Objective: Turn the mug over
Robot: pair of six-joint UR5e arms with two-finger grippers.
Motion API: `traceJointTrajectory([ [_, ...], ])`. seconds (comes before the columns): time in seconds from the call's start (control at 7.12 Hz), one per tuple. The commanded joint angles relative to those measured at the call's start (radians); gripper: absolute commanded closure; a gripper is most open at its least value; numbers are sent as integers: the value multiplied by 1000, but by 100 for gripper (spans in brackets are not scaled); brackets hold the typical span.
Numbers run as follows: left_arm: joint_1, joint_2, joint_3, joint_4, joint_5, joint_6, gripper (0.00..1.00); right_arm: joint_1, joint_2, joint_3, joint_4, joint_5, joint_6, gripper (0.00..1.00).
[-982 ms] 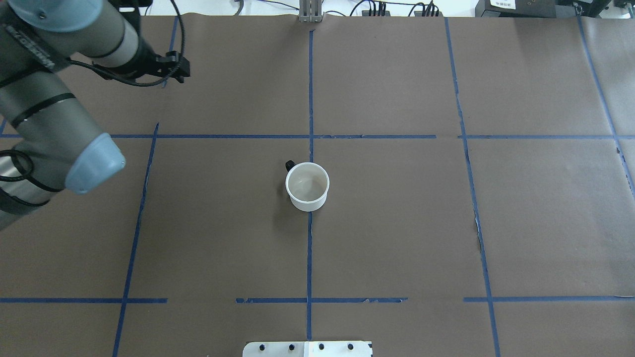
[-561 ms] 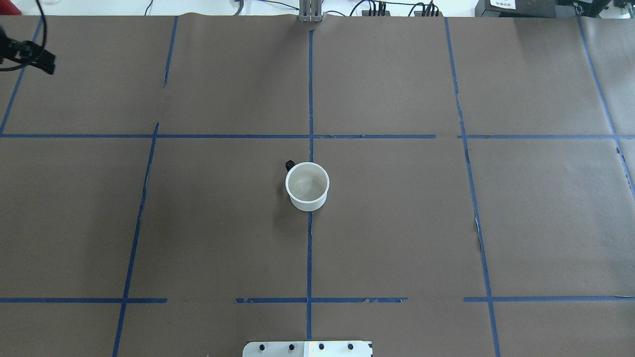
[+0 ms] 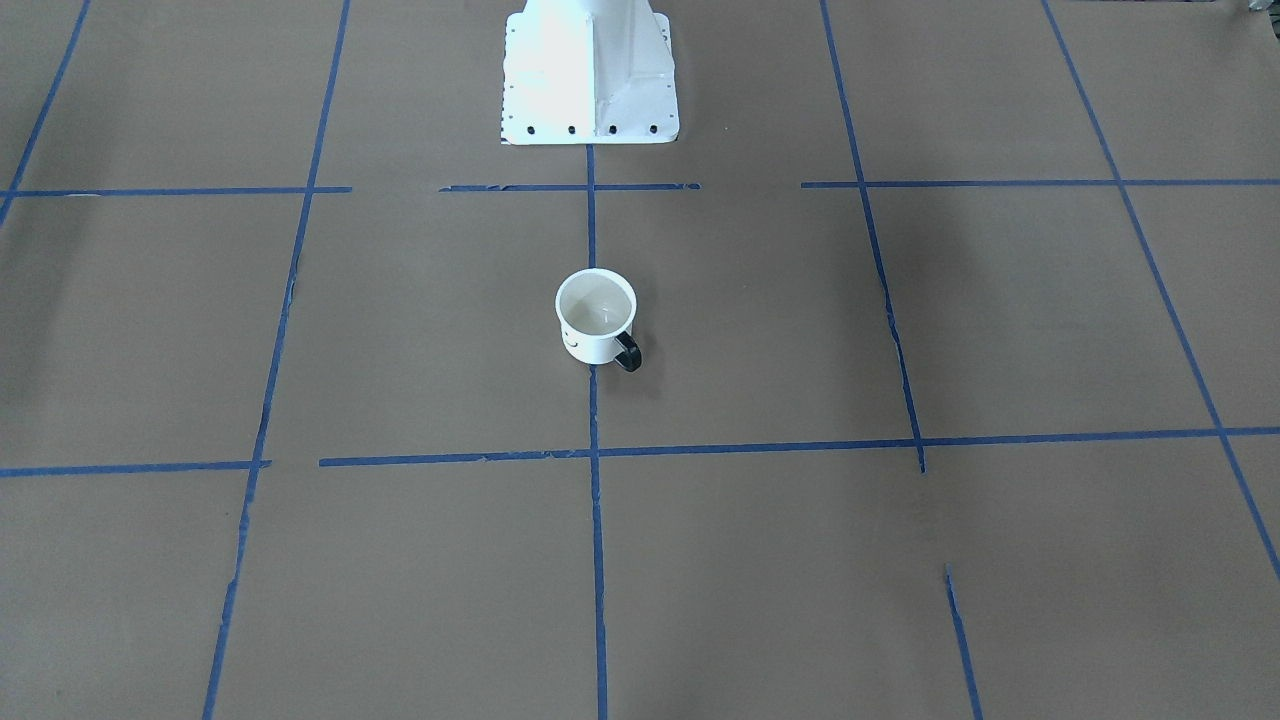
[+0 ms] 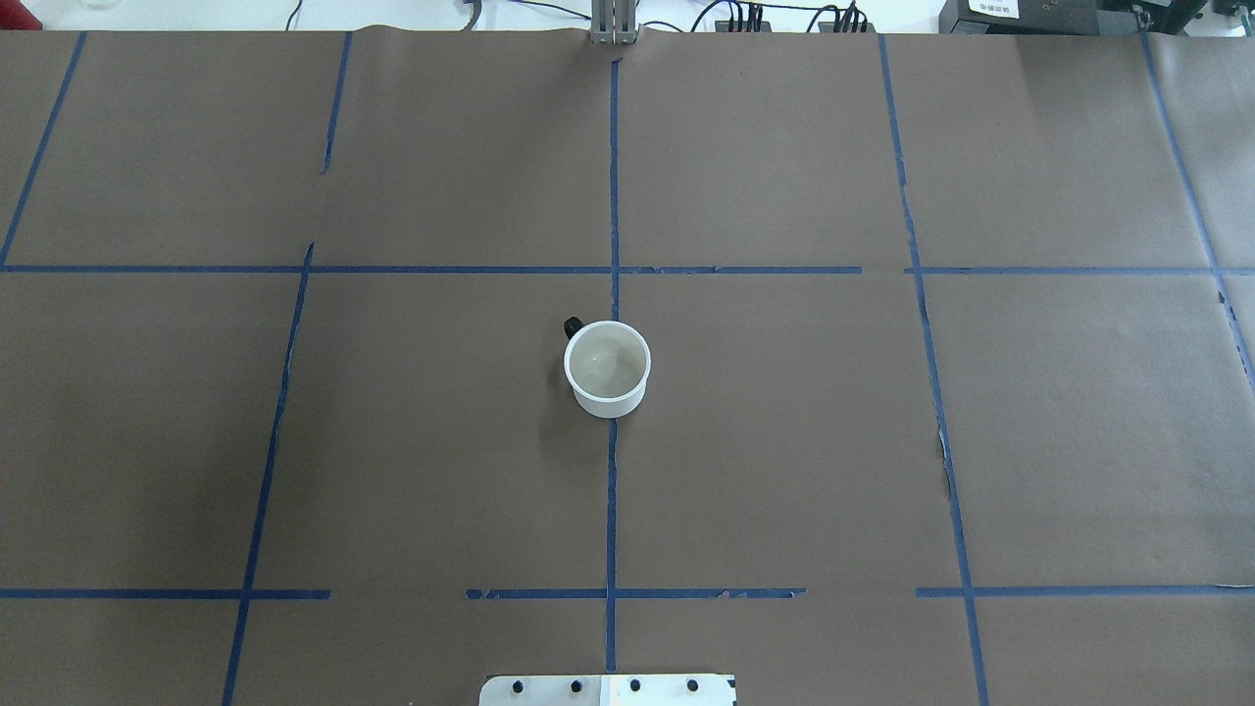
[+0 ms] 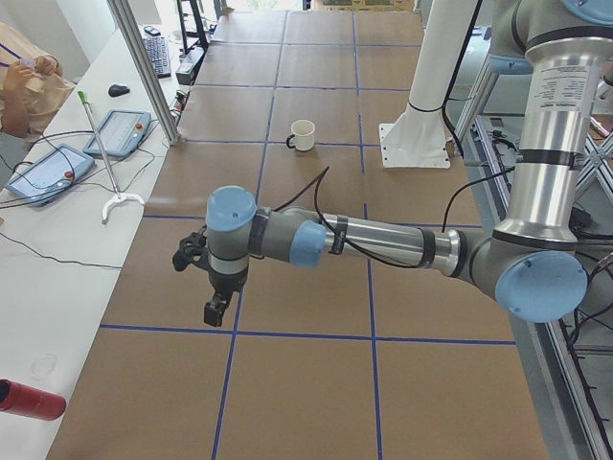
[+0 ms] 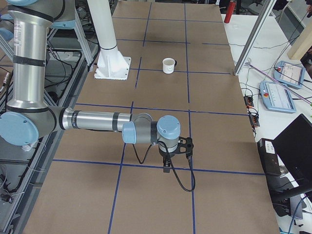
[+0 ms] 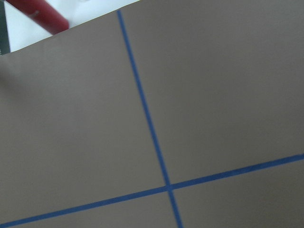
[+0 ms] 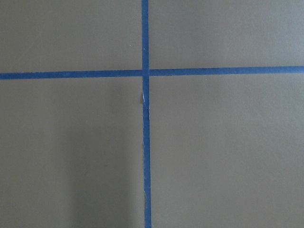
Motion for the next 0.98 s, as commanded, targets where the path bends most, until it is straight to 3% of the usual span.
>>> traceJointTrajectory([
  [0.0, -36, 128, 28, -52, -73, 65, 0, 0, 0, 0, 0, 0, 0, 0],
  [0.14, -38, 125, 29, -95, -83, 63, 0, 0, 0, -1, 0, 0, 0, 0],
  [0.56, -35, 103, 17, -45, -107, 65, 0, 0, 0, 0, 0, 0, 0, 0],
  [0.84, -36, 4, -45, 273, -107, 62, 0, 0, 0, 0, 0, 0, 0, 0],
])
